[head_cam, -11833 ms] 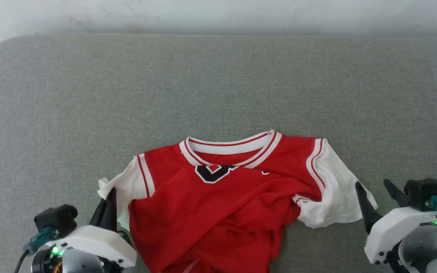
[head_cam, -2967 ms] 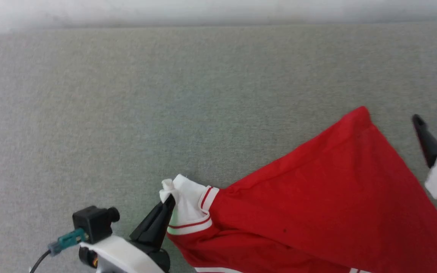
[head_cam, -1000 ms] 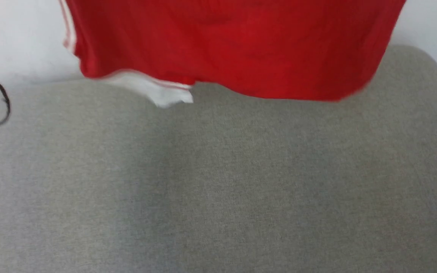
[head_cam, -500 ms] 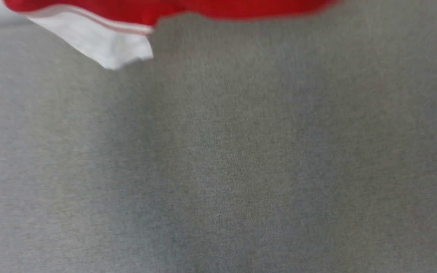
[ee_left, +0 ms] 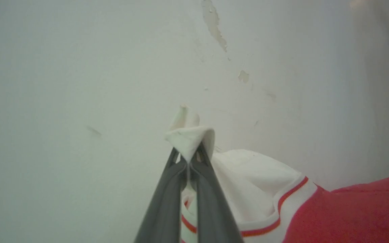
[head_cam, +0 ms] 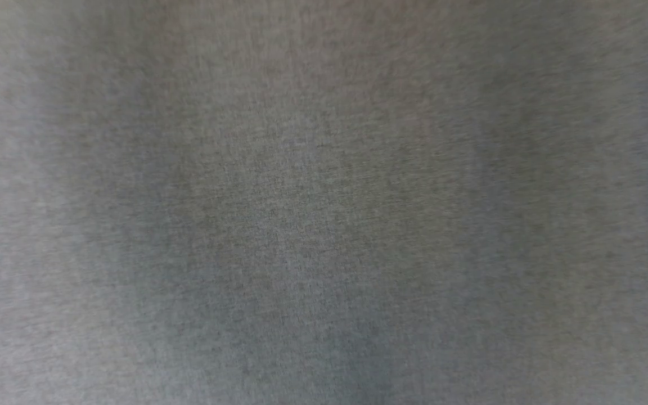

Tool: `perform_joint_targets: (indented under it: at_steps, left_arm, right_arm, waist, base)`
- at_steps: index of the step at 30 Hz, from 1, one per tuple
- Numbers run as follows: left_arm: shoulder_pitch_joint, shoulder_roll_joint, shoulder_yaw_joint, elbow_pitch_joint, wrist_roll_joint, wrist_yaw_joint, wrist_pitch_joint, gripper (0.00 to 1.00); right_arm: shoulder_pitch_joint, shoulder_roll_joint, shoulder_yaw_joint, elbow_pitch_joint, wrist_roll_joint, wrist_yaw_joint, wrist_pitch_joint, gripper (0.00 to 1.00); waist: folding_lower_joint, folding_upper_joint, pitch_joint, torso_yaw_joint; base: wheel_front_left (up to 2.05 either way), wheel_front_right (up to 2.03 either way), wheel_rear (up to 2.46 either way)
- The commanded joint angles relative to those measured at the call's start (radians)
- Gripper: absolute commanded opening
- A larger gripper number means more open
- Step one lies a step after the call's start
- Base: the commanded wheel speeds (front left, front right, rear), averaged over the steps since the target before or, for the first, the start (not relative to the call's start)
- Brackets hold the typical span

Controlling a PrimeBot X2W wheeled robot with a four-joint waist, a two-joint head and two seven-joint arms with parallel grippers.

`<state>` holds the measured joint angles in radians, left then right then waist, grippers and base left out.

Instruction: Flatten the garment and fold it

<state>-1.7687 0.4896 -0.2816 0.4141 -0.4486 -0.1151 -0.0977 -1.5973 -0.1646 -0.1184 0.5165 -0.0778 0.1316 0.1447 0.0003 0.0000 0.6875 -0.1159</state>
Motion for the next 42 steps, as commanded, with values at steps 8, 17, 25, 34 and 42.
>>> perform_joint_targets:
  at_steps: [8, 17, 25, 34, 42]
  left_arm:
    - [0.137, 0.044, -0.002, -0.060, -0.059, -0.013, -0.085, 0.00]
    - [0.420, 0.067, 0.031, -0.231, -0.158, -0.006, -0.095, 0.00]
    - [0.820, 0.087, 0.033, -0.496, -0.240, 0.057, -0.051, 0.00]
    - [1.332, 0.113, -0.037, -0.690, -0.290, 0.101, -0.044, 0.00]
    - [1.662, 0.083, -0.120, -0.639, -0.359, 0.112, -0.068, 0.00]
  right_arm:
    - [0.044, -0.037, 0.051, 0.032, 0.017, -0.001, -0.054, 0.00]
    - [0.233, -0.104, 0.200, -0.038, 0.168, -0.001, -0.063, 0.00]
    - [0.596, -0.200, 0.204, -0.297, 0.350, -0.001, 0.026, 0.00]
    - [1.047, -0.174, 0.123, -0.529, 0.431, -0.001, 0.081, 0.00]
    - [1.354, -0.165, 0.146, -0.561, 0.535, -0.001, 0.091, 0.00]
  waist:
    - [-0.0003, 0.0000, 0.113, 0.037]
    - [-0.0003, 0.0000, -0.026, 0.053]
    - [-0.0003, 0.0000, -0.153, 0.071]
    - [-0.0003, 0.0000, -0.265, 0.084]
    - [-0.0003, 0.0000, -0.368, 0.086]
  base:
    - [0.00, 0.00, 0.00]
    - [0.00, 0.00, 0.00]
    - [0.00, 0.00, 0.00]
    - [0.00, 0.00, 0.00]
    - [0.00, 0.00, 0.00]
